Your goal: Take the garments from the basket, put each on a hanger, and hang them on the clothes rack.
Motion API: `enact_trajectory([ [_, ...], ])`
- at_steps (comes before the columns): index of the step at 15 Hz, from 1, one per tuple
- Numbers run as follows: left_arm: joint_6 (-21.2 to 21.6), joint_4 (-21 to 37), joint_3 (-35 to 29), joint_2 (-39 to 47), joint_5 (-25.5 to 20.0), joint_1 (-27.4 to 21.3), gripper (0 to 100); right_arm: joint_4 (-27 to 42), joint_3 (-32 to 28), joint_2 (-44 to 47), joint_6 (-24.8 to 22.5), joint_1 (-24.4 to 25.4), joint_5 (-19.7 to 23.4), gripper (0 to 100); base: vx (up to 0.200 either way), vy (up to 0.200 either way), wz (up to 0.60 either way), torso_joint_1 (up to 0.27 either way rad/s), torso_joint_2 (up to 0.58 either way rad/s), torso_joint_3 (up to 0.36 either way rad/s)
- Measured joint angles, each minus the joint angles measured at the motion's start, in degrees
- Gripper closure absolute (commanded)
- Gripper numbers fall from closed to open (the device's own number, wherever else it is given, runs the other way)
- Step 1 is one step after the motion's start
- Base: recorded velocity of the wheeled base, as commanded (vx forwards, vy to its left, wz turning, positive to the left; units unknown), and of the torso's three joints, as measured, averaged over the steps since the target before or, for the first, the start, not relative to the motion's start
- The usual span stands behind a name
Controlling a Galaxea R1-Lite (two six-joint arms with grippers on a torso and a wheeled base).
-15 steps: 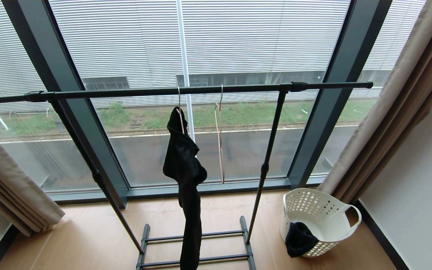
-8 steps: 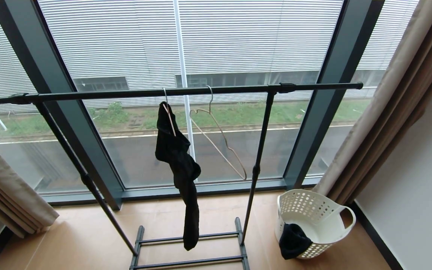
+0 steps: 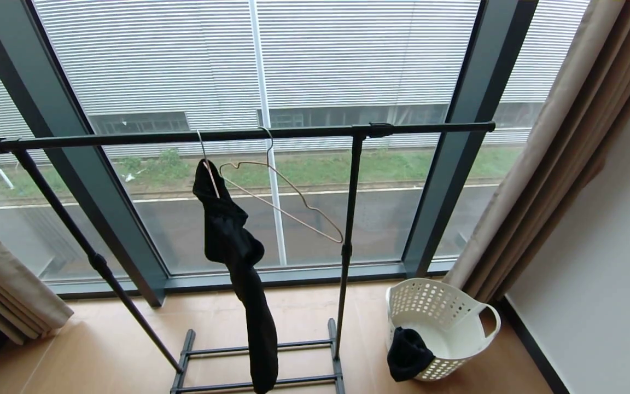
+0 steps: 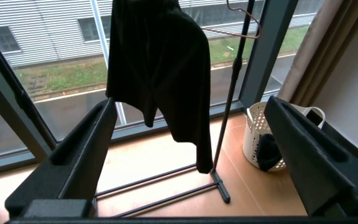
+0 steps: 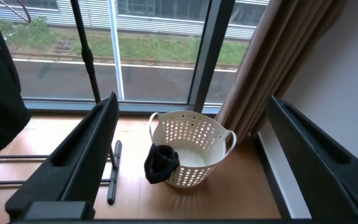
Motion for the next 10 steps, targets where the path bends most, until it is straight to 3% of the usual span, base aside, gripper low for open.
enact_trajectory([
  [5, 0.1, 0.0, 0.0, 0.0, -0.1, 0.0, 0, 0.0, 0.0, 0.0, -0.7, 0.0, 0.6, 0, 0.0, 0.0, 0.0, 0.0, 0.0, 0.0],
  [10, 0.4, 0.0, 0.0, 0.0, -0.3, 0.0, 0, 0.0, 0.0, 0.1, -0.7, 0.0, 1.3, 0, 0.0, 0.0, 0.0, -0.133, 0.28, 0.147],
])
